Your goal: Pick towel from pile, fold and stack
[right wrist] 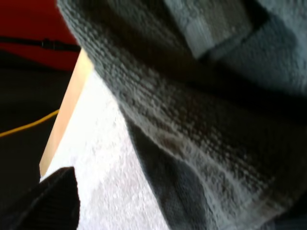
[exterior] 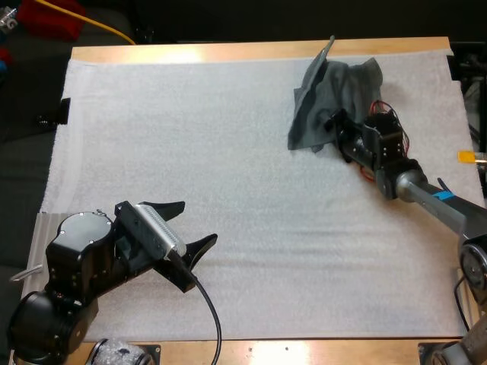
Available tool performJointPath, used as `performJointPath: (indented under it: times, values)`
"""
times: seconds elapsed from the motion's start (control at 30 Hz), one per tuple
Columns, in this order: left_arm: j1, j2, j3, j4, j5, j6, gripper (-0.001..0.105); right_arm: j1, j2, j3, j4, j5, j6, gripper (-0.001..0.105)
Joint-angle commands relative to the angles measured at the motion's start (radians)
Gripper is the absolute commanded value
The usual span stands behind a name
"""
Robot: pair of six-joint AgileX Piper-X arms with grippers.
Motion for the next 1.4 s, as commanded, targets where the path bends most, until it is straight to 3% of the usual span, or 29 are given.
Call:
performJointPath:
  times: [0.0,0.2,0.23,0.4,0.53,0.83,1.1,1.37]
  values:
    - [-0.004,-0.001,-0.011,-0.006,0.007,0.004,0.069,0.0,-0.001,-0.009,-0.009,0.012,-0.005,0.072]
    - [-0.004,-0.001,-0.011,-0.006,0.007,0.001,0.069,0.0,-0.001,-0.009,-0.009,0.024,-0.005,0.037]
    - [-0.004,-0.001,-0.011,-0.006,0.007,0.0,0.069,0.0,-0.001,-0.009,-0.009,0.024,-0.005,0.035]
    - [-0.004,-0.001,-0.011,0.001,0.007,0.001,0.069,0.0,-0.001,-0.009,-0.016,-0.002,-0.007,0.002]
    - [-0.004,-0.001,-0.011,0.001,0.007,0.001,0.069,0.0,-0.015,-0.015,-0.018,-0.038,-0.032,0.0]
    - [-0.004,-0.001,-0.011,0.001,0.007,0.001,0.069,0.002,-0.196,-0.02,0.015,-0.043,-0.263,0.0]
    - [-0.004,-0.001,-0.011,0.001,0.007,0.001,0.069,0.002,-0.364,-0.136,0.354,-0.041,-0.539,0.0]
    - [-0.004,-0.001,-0.011,0.001,0.007,0.001,0.069,0.002,-0.47,-0.224,0.566,-0.041,-0.662,0.0]
